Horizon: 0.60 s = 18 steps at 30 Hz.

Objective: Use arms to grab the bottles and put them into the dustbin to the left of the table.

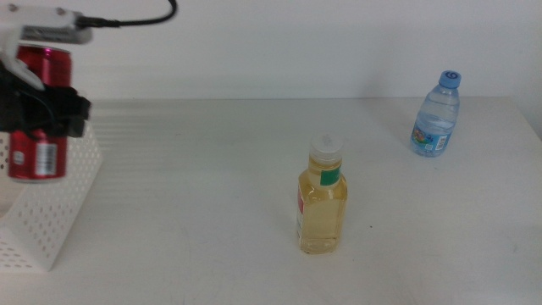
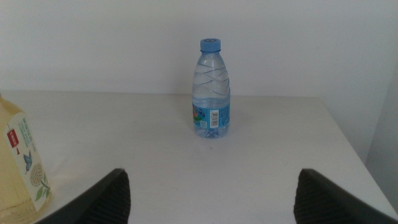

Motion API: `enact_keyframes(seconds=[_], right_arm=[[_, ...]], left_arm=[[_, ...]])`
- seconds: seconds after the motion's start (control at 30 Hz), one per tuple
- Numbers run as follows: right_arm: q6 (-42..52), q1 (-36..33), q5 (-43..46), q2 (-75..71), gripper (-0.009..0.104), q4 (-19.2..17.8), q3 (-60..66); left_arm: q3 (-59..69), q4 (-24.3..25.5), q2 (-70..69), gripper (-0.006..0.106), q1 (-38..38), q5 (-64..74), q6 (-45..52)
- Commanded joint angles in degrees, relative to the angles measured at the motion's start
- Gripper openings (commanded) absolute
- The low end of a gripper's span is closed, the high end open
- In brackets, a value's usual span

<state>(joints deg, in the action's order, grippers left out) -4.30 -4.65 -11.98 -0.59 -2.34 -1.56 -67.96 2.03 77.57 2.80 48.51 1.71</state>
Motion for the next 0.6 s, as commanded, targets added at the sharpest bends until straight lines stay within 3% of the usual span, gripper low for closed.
enact_keyframes(seconds=[0.0,0.33,0.57], right_arm=[[0.56,0.37,4.58,-1.52,0.073,-0.54,-1.39],[0.56,0.37,4.58,-1.52,0.073,-0.54,-1.39],[0.56,0.37,4.58,-1.52,0.073,-0.54,-1.39]], left_arm=[[-5.07,-0.94,-0.23,-0.005,-2.08,-0.70,1.55],[-19.68,-0.91,7.82,-0.005,-5.40,11.25,3.36],[-27.85,2.55,13.38,-0.005,-6.55,20.00,5.06]])
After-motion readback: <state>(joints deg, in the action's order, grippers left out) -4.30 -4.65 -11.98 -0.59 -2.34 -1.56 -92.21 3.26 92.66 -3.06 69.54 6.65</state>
